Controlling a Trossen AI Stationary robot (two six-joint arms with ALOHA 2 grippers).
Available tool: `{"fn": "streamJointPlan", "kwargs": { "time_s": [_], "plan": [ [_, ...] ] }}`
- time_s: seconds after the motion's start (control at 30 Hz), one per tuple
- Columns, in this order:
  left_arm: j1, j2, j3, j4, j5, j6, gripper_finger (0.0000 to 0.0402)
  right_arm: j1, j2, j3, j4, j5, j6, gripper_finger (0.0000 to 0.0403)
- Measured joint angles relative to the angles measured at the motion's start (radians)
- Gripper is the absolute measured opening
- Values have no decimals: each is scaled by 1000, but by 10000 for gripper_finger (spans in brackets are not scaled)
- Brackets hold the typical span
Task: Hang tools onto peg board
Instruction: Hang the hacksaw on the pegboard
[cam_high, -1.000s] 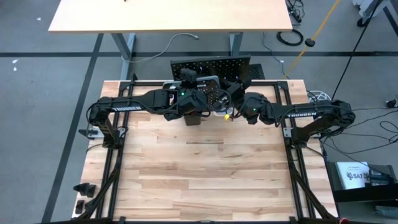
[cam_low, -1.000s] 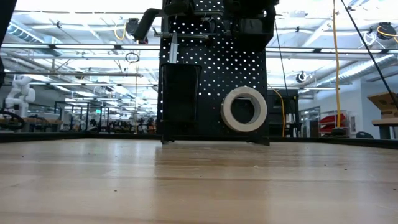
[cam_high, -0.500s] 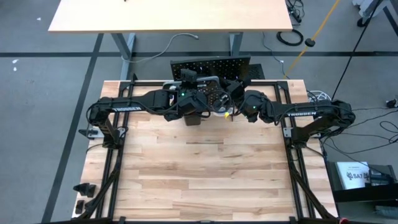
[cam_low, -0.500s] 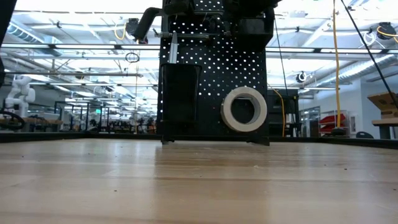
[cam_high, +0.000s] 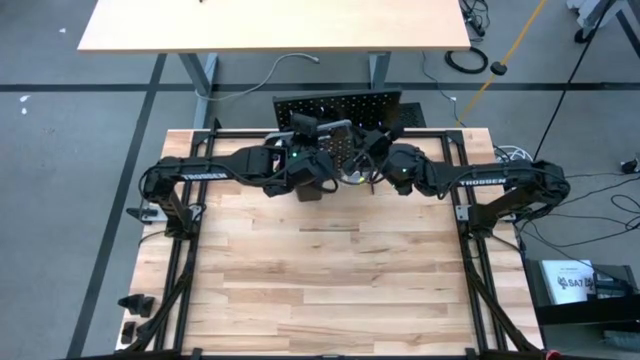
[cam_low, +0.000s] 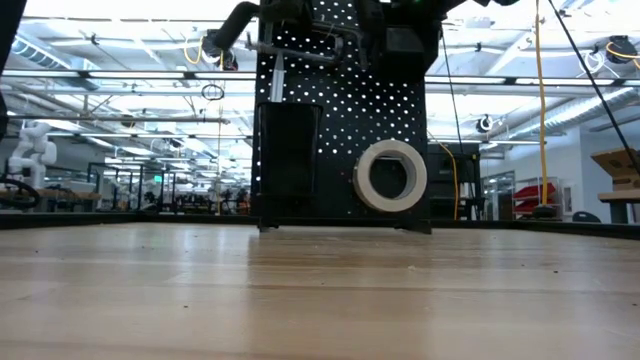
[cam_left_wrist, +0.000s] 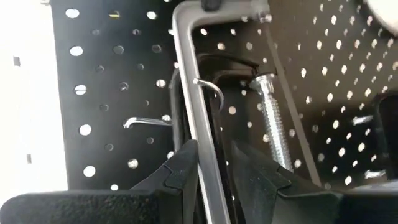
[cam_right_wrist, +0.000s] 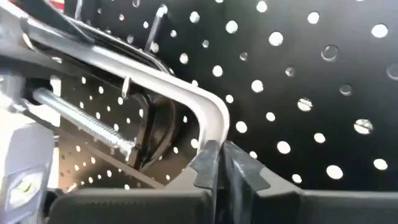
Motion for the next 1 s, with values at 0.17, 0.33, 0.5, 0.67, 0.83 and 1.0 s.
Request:
{"fn": "streamJointPlan", "kwargs": {
  "time_s": [0.17, 0.33, 0.5, 0.67, 0.83, 1.0],
  "plan": [
    [-7, -4, -2, -7, -1, -2, 98, -1, -2, 0, -2, -8, 7, 1],
    [-13, -3, -2, -6, -2, -2, 98, -1, -2, 0, -2, -9, 18, 2],
    [-14, -4, -2, -3, -21, -2, 98, 0, -3, 0, -1, -13, 20, 3],
    [-30, -30, -2, -9, -35, -8, 98, 0, -3, 1, -1, -15, 21, 3],
    [-58, -71, -2, -15, -33, -43, 98, 1, -4, 2, -3, -15, 25, 3],
    [-89, -119, -1, -79, -33, -129, 99, 1, -4, 3, -9, -11, 25, 3]
  ]
}}
